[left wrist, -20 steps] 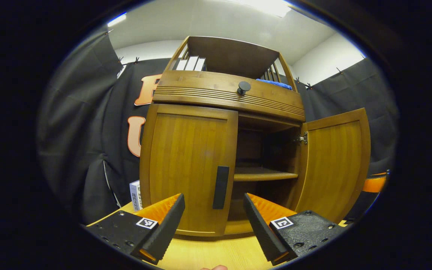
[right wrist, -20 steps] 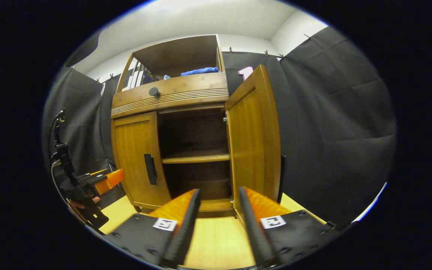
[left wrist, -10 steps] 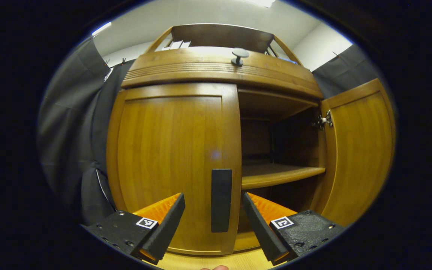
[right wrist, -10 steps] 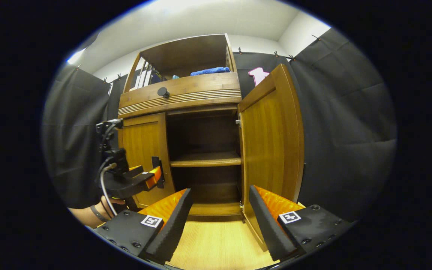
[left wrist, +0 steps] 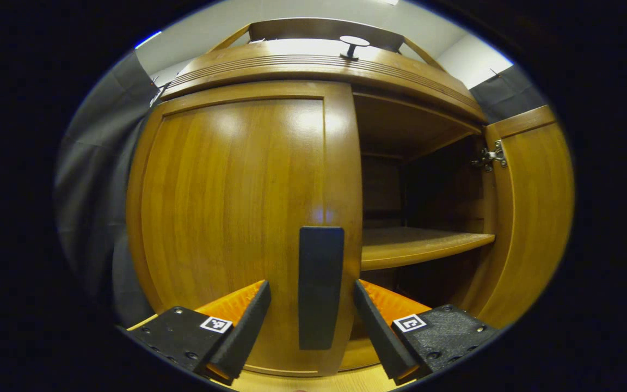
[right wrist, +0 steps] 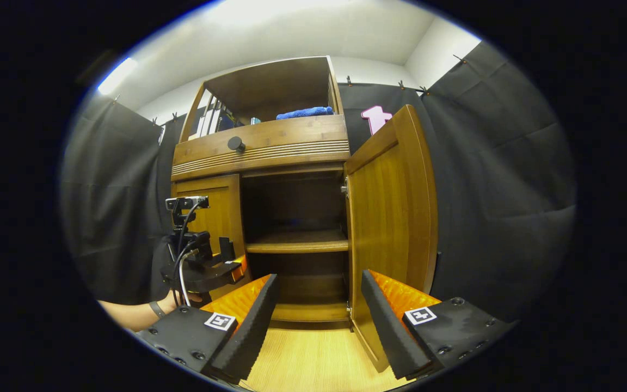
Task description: Open the right door of the double-door shoe cabinet with the right hand, and open the left door with the left hand.
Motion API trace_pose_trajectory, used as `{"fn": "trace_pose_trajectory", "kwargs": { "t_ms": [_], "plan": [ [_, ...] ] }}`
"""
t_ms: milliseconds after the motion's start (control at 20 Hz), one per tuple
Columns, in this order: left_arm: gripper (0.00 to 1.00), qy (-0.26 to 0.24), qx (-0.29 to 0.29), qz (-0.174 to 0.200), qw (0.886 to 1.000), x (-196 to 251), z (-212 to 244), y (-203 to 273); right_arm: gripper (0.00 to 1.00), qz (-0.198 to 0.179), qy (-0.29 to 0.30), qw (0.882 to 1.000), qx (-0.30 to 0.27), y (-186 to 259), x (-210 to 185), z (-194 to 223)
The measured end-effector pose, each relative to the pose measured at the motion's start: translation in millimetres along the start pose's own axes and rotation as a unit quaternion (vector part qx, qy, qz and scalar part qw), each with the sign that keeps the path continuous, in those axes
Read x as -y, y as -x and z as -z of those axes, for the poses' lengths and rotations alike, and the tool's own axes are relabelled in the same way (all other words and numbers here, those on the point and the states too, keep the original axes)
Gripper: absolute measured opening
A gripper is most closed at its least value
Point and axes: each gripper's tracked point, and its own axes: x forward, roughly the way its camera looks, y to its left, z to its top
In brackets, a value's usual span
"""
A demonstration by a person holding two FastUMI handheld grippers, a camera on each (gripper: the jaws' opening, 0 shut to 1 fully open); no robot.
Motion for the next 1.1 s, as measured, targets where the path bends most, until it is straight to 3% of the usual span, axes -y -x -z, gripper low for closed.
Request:
{"fn": "trace_pose_trajectory", "kwargs": {
  "t_ms": [150,250,300,450,500,850,1100],
  "plan": [
    [0.57,0.02,-0.009,0.027,0.999,6,9,-5,1.0,0.0,0.005,1.0,0.01,-5,1,-5],
    [0.34,0.019,-0.011,0.022,1.0,6,9,-4,1.0,0.004,0.007,1.0,0.01,-6,2,-6],
    [0.32,0.011,-0.012,0.015,1.0,5,9,-5,0.89,0.005,0.005,1.0,0.007,-4,2,-4],
    [0.26,0.008,-0.019,0.014,1.0,5,9,-5,0.89,0.007,-0.009,1.0,-0.002,-1,-2,-1],
    [0.26,0.006,-0.024,0.02,1.0,6,10,-5,0.98,0.008,-0.011,1.0,-0.003,0,-3,-1],
    [0.27,-0.007,-0.047,0.033,0.998,1,8,43,1.0,0.007,-0.017,1.0,-0.005,-2,-2,4],
    [0.25,0.004,-0.041,0.028,0.999,-24,0,99,0.89,0.0,-0.007,1.0,0.0,-1,-7,4]
  ]
}}
